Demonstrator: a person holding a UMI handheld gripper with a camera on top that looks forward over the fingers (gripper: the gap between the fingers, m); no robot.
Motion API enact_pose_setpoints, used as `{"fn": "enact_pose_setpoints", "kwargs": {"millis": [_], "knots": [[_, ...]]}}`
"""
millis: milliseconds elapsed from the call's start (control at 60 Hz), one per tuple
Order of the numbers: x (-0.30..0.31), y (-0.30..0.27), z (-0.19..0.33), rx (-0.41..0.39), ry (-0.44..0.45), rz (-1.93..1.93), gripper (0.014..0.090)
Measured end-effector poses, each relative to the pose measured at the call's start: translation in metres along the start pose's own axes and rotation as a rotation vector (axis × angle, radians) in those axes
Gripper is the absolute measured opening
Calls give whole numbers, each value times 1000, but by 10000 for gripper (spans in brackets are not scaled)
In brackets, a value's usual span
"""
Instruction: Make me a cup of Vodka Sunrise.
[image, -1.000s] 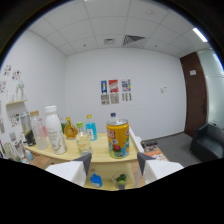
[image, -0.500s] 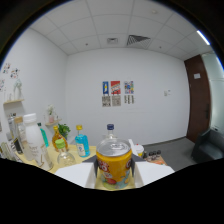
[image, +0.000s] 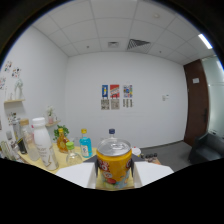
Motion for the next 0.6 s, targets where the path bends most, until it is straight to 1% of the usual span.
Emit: {"fn": "enact_pose_setpoints", "kwargs": {"millis": [133,250,383,467,600], "knots": [[-17,-1,-38,33,-15,4,509],[-36,25,-69,25,-18,11,509],[-63,91,-81,-59,-37,78,508],[-74,137,-79,-125,-37,86,507],[-87,199,-70,-224,-18,-3,505]]}}
